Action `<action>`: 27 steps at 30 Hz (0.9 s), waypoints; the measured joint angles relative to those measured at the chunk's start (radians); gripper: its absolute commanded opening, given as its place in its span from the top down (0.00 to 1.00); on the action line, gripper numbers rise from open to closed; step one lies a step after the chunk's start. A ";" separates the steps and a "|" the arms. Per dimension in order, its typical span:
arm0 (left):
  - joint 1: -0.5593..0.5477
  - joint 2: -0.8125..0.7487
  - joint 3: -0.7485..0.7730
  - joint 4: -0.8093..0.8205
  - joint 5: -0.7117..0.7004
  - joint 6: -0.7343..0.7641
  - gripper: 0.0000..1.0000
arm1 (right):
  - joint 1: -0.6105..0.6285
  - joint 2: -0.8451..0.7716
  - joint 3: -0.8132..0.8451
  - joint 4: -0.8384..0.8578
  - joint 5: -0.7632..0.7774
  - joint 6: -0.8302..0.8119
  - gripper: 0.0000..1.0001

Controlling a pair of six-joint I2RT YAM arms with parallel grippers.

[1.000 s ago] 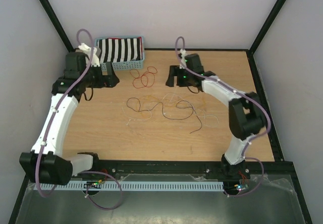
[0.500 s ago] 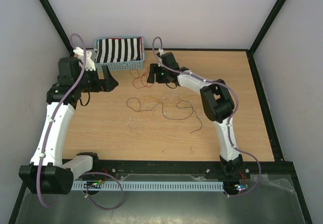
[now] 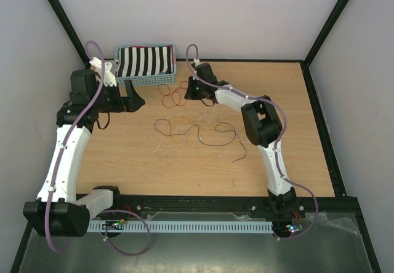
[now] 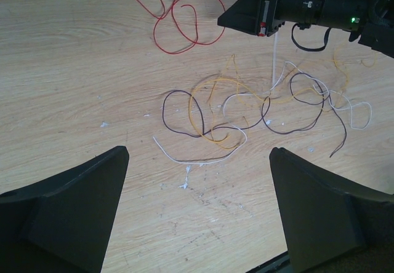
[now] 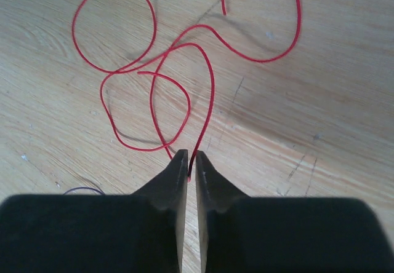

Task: Zip-tie the wires
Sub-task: Pick up the cable at the center of the board.

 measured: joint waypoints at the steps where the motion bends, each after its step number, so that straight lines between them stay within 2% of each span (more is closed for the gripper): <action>1: 0.000 0.000 0.000 0.000 0.002 0.000 0.01 | 0.000 0.000 0.006 -0.001 0.001 -0.001 0.92; 3: 0.000 0.000 0.000 0.000 0.011 0.001 0.01 | 0.000 0.000 0.022 -0.001 0.005 -0.005 1.00; 10: 0.003 0.000 0.002 0.000 0.051 0.023 0.01 | 0.000 -0.044 0.084 -0.036 0.068 -0.064 1.00; 18: 0.003 0.018 0.056 0.013 0.092 0.027 0.01 | 0.000 -0.238 0.315 -0.109 0.194 -0.203 1.00; 23: 0.003 0.050 0.065 0.119 0.147 -0.009 0.01 | 0.000 -0.406 0.377 -0.110 0.243 -0.272 1.00; 27: 0.003 0.059 0.030 0.264 0.209 -0.069 0.01 | 0.000 -0.499 0.377 -0.118 0.254 -0.311 1.00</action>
